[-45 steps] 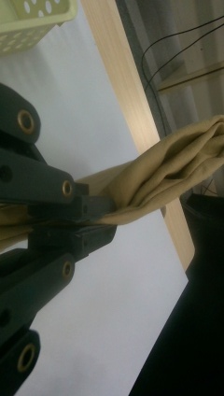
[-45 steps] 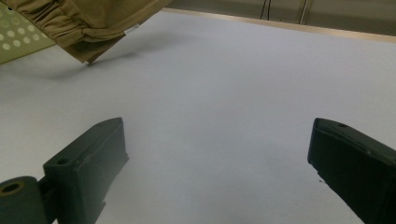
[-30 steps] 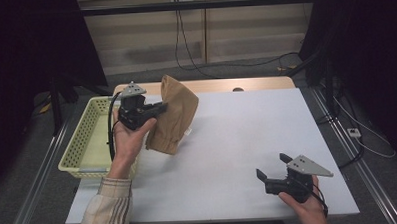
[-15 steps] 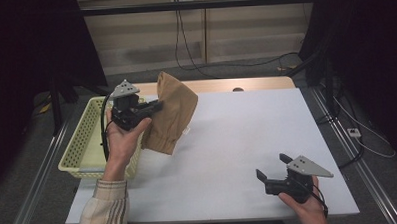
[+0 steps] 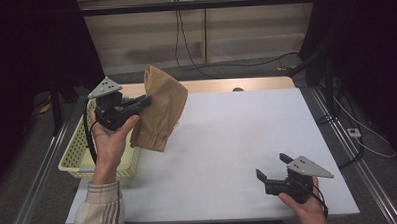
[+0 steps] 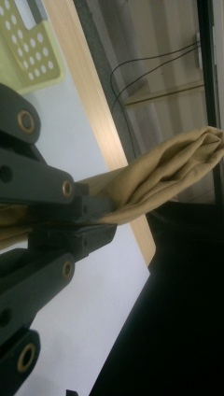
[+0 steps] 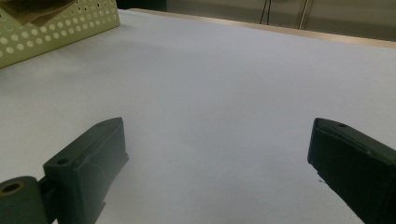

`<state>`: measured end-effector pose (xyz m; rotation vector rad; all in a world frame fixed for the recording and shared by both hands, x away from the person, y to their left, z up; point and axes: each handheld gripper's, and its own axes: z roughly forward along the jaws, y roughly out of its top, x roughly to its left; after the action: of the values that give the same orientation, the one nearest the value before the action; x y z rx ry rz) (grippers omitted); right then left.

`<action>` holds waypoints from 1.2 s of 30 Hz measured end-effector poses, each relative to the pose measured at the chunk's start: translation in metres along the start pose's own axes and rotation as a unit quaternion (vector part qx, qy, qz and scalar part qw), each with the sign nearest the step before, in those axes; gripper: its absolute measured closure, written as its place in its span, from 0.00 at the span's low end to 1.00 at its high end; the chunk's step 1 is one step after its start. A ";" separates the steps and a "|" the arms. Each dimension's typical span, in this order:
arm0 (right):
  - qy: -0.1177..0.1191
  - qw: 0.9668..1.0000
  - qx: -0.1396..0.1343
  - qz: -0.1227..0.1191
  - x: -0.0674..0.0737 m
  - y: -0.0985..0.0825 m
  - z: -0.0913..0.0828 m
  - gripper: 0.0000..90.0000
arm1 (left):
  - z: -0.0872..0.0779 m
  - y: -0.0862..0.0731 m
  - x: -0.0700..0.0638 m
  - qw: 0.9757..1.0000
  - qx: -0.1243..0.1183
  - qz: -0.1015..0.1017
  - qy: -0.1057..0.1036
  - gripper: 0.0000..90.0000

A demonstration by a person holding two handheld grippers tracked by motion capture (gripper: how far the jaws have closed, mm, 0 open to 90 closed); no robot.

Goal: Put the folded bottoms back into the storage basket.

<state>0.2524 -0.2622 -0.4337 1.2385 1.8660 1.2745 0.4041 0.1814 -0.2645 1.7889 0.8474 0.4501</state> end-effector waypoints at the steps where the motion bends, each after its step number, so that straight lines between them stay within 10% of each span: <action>1: 0.000 1.000 0.000 -0.001 0.000 0.000 0.000 0.05 | -0.001 0.000 0.000 1.000 -0.002 -0.003 0.002 0.96; 36: -0.002 1.000 0.001 -0.001 0.000 0.000 0.000 0.05 | -0.044 0.006 0.013 0.999 -0.019 0.021 0.038 0.96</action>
<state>0.2523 -0.2618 -0.4338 1.2383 1.8653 1.2686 0.3865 0.2183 -0.2437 1.7659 0.8492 0.5605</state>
